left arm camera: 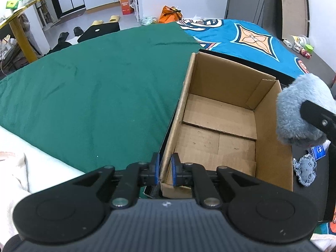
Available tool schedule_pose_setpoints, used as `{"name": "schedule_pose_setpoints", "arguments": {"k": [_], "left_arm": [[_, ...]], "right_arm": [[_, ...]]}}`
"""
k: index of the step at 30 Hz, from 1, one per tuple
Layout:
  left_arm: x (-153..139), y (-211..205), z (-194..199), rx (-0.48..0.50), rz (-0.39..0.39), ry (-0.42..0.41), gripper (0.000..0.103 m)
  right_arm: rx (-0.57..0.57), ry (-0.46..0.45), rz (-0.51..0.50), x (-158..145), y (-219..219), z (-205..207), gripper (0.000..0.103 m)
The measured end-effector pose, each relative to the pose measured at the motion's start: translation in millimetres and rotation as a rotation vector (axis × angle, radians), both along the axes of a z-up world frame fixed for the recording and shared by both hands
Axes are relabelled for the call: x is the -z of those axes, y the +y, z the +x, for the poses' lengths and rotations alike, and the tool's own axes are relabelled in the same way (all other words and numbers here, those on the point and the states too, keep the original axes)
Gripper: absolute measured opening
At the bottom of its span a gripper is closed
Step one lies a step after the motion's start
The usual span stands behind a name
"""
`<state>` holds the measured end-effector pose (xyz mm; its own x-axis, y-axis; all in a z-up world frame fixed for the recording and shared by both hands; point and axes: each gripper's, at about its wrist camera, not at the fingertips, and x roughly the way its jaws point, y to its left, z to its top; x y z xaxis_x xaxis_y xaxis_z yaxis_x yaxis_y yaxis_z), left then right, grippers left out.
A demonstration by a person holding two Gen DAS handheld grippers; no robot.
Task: Organize soft objects
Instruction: 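Carry the grey-blue plush into the cardboard box and open the right gripper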
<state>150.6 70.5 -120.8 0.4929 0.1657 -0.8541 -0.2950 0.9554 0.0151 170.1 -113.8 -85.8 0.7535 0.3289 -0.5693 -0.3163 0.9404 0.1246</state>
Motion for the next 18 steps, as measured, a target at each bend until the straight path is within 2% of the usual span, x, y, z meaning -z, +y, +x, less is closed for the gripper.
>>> {"name": "schedule_pose_setpoints", "arguments": {"k": [3, 10, 13, 15, 18], "left_arm": [[1, 3, -1, -0.001, -0.013, -0.005, 0.011], [4, 13, -1, -0.002, -0.068, -0.002, 0.012], [4, 17, 0, -0.003, -0.091, -0.001, 0.012], [5, 19, 0, -0.001, -0.103, -0.004, 0.012], [6, 23, -1, -0.004, -0.117, -0.002, 0.014]], "right_arm": [[-0.007, -0.012, -0.009, -3, 7, -1, 0.072], [-0.042, -0.002, 0.043, -4, 29, 5, 0.073], [-0.061, 0.034, 0.058, -1, 40, 9, 0.081], [-0.058, 0.041, 0.064, -1, 42, 9, 0.09], [-0.046, 0.042, 0.041, 0, 42, 8, 0.091]]}}
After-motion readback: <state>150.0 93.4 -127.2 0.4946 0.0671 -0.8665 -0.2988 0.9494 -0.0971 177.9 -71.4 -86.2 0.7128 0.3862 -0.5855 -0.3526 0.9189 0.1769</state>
